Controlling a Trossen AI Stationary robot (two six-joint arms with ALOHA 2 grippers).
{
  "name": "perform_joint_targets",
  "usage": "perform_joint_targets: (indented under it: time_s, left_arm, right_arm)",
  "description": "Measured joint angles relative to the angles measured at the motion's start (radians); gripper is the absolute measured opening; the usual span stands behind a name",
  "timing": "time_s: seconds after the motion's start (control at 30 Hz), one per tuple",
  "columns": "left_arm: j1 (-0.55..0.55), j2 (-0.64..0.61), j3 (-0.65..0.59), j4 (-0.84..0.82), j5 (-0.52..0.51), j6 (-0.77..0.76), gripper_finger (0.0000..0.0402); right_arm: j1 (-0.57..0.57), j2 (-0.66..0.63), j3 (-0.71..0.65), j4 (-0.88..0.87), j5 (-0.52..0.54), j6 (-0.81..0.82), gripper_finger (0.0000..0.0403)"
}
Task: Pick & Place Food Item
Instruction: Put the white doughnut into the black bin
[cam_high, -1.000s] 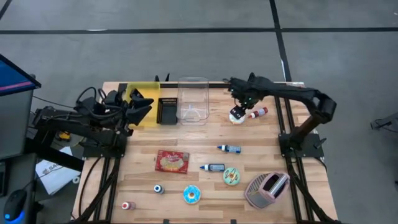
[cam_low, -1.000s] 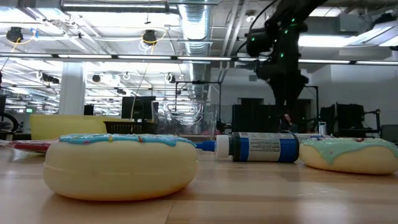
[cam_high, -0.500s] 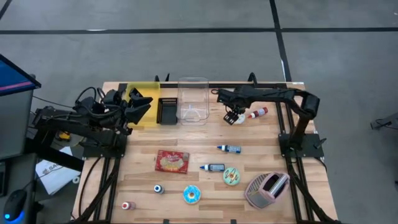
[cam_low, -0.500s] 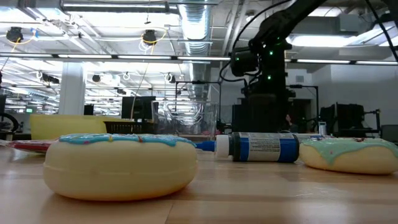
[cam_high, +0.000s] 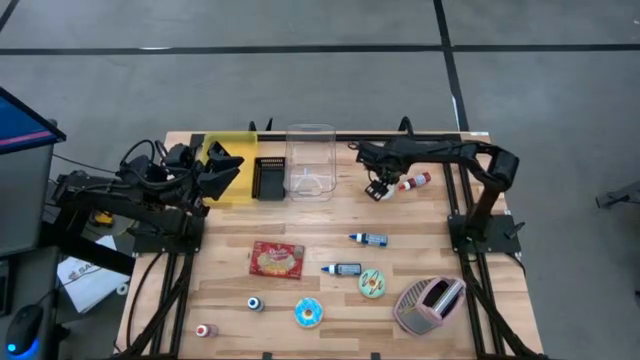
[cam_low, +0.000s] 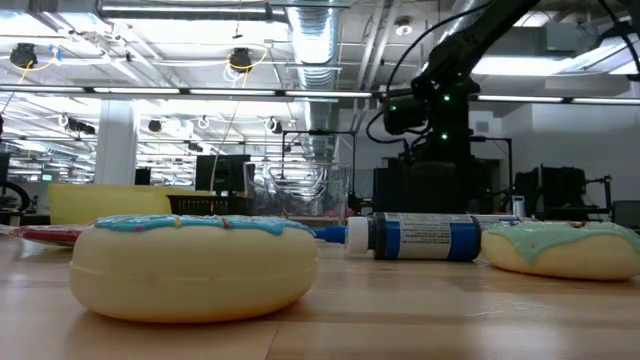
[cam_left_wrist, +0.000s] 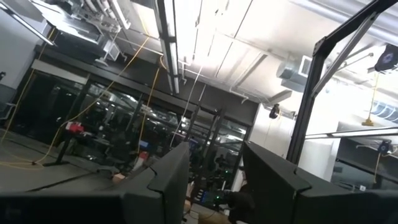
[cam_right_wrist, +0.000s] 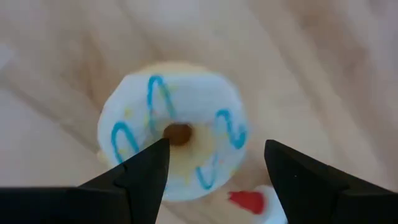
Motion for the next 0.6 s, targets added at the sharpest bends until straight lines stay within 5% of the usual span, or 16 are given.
perform_joint_targets:
  time_s: [0.33, 0.6]
  left_arm:
    - [0.0, 0.0, 0.0, 0.007, -0.001, -0.022, 0.0147]
    - [0.0, 0.0, 0.0, 0.007, -0.001, -0.023, 0.0147]
  right_arm:
    - [-0.052, -0.134, -0.133, 0.118, -0.048, 0.033, 0.0252]
    - [-0.078, -0.135, -0.168, 0.193, -0.127, 0.042, 0.0211]
